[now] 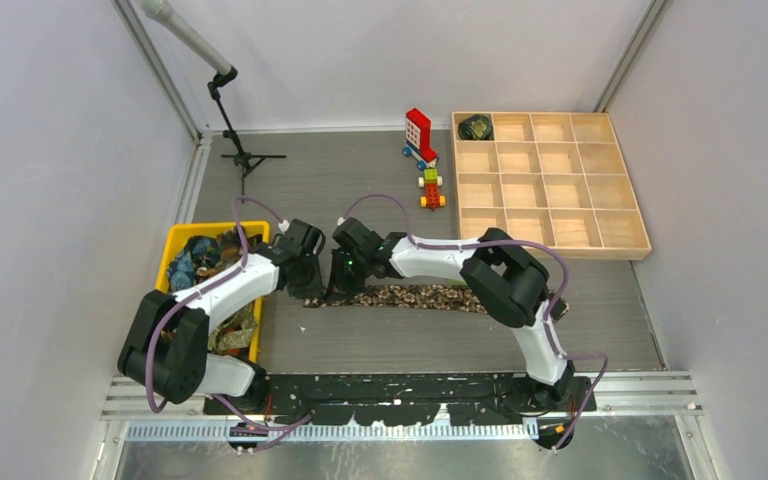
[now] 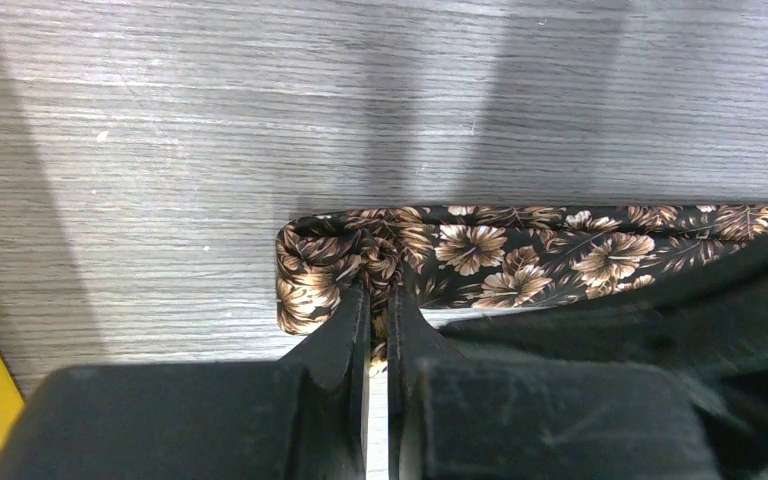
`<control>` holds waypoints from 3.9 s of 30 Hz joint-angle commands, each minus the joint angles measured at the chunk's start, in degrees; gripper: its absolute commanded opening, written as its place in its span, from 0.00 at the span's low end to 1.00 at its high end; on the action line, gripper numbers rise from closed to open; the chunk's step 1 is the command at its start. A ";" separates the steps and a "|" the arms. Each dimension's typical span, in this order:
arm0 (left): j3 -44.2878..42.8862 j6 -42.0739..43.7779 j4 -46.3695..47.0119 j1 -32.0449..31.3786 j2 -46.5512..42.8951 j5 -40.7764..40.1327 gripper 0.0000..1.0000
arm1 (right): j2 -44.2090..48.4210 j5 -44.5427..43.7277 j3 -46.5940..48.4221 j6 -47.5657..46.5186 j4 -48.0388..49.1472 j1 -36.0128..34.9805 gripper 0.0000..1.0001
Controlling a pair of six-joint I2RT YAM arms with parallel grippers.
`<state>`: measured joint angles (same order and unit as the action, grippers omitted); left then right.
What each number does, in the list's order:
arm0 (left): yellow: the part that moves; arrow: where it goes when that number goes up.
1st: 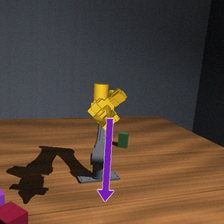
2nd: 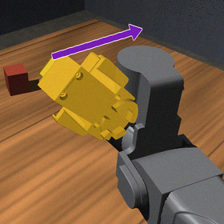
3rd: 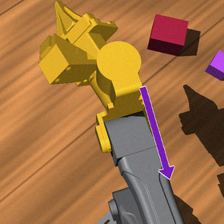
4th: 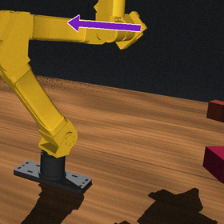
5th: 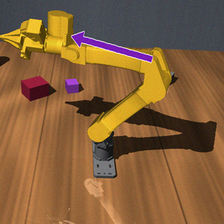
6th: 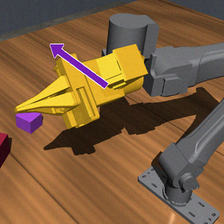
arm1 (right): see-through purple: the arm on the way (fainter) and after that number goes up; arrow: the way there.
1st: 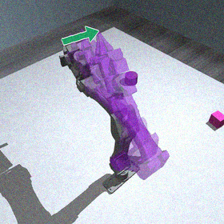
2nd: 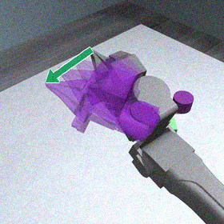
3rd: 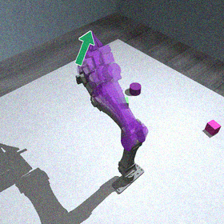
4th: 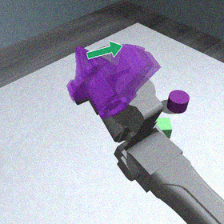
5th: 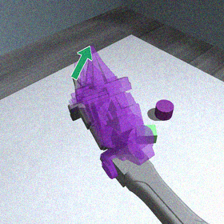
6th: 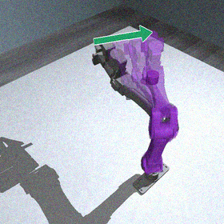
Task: Roll the ties
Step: Roll the tie at the center of the board.
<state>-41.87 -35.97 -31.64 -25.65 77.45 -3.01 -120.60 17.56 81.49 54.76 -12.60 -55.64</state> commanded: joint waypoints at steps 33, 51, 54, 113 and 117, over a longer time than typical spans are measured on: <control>-0.95 -4.20 3.46 -0.97 -3.62 1.39 0.29 | 9.02 -3.19 -1.34 -0.11 -2.83 0.01 0.10; -1.08 -3.08 -1.05 4.16 -10.39 1.94 0.08 | 4.36 -2.58 4.77 0.30 -3.81 -0.59 0.10; -1.87 -2.10 -3.40 5.32 -11.97 1.35 0.08 | 3.29 -2.36 5.78 0.35 -4.09 -0.70 0.10; 4.89 1.85 3.65 8.74 -3.55 5.20 0.50 | 1.24 -2.97 5.25 -1.45 -4.51 0.01 0.10; 5.02 1.90 3.51 8.76 -3.91 5.34 0.50 | 1.80 -3.26 6.74 -1.88 -5.67 0.05 0.09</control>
<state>-36.29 -35.29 -29.41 -17.12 73.67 1.78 -121.14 14.85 84.86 54.08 -17.30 -55.77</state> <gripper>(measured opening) 0.502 0.095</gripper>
